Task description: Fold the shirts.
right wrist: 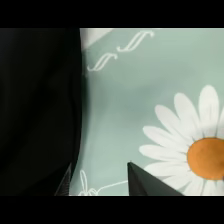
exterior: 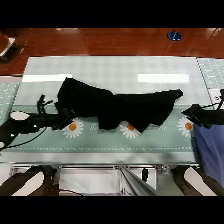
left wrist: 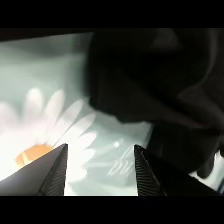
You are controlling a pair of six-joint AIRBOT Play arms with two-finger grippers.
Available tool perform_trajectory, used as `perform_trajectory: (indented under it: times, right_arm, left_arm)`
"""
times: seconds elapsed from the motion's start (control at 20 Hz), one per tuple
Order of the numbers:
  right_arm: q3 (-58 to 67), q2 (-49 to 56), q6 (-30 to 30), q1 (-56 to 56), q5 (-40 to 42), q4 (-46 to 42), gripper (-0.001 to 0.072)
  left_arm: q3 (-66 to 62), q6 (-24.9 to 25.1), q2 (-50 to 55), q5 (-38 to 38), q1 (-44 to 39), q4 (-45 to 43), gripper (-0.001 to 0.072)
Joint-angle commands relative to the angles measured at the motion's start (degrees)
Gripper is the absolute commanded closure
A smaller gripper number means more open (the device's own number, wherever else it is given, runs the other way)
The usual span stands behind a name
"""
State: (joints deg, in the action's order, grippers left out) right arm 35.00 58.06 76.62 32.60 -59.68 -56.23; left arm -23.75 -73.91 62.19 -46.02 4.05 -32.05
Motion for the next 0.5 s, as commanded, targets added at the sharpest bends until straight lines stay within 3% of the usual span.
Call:
perform_trajectory:
  times: [0.0, 0.25, 0.4, 0.45]
  right_arm:
    - [-1.7, -0.5, -0.6, 0.0, -0.1, 0.9, 0.0309]
    - [-1.7, -0.5, -0.7, 0.0, 0.1, 0.9, 0.0309]
    - [-1.7, -0.5, -0.6, 0.0, 1.2, 1.1, 0.0309]
    - [-1.7, -0.5, -0.7, 0.0, 1.5, 1.4, 0.0309]
  left_arm:
    - [1.4, 0.4, 2.7, 12.4, -8.1, 6.7, 0.0202]
    - [-0.1, 0.4, 5.4, 18.0, -11.7, 10.2, 0.0203]
    - [-4.0, 0.4, 8.6, 16.7, -12.8, 10.1, 0.0217]
    - [-5.4, 0.4, 9.8, 15.5, -12.8, 10.1, 0.0257]
